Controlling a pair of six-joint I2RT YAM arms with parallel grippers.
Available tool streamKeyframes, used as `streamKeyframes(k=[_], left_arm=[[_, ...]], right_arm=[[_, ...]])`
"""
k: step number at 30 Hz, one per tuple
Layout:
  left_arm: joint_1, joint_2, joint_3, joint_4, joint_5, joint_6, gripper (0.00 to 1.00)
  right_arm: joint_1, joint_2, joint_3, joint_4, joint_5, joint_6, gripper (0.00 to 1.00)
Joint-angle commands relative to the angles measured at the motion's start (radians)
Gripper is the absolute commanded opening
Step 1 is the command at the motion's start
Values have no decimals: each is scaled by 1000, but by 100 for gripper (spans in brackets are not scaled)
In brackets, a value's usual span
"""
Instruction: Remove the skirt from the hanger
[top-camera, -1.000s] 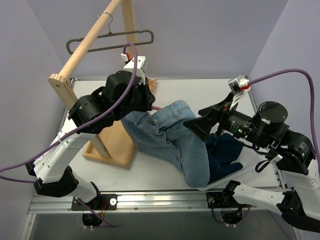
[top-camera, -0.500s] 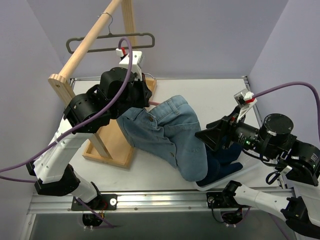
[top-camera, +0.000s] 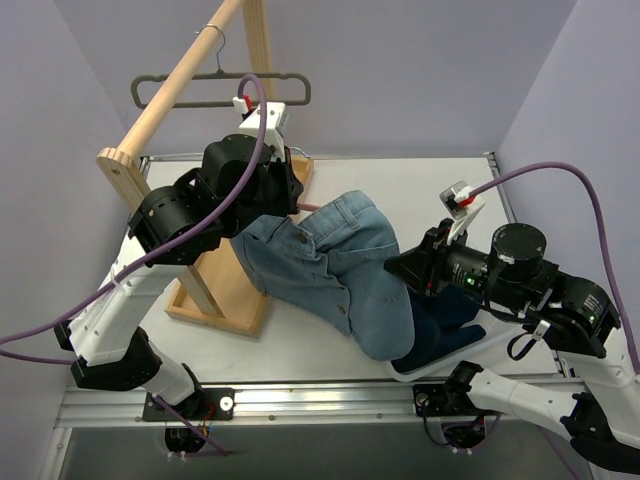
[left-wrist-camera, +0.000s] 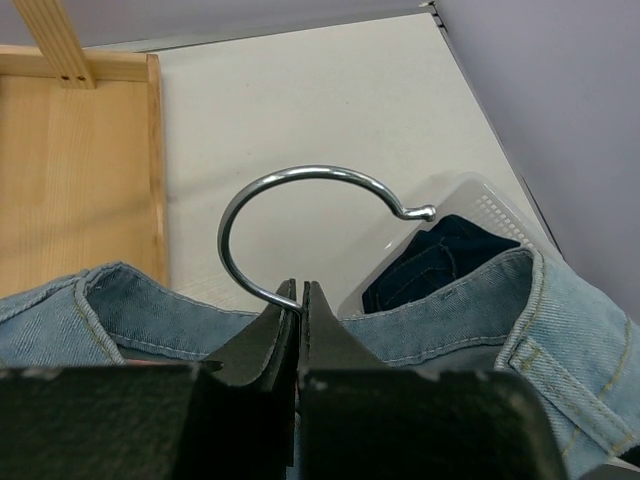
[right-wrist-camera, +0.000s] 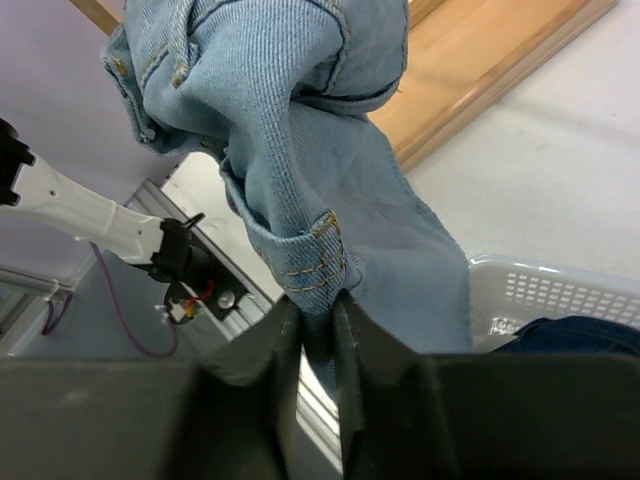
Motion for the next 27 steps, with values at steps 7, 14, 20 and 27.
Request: streamKeyframes(k=[7,14,20,27], left_arm=[[-4,-34,36,64,-41,-2,2],[-3,-40,25,47,-116,21,2],[-1,-54,27,36,-167,7,2],[0,-51,37,52,-185,4,2]], right_arm=[[-6,-26,29,-24,68,5,0],[-6,-89,96,-119,223,57,0],[-3,-149,165,-210,289,90,0],[3,-245,195,-184,285,123,0]])
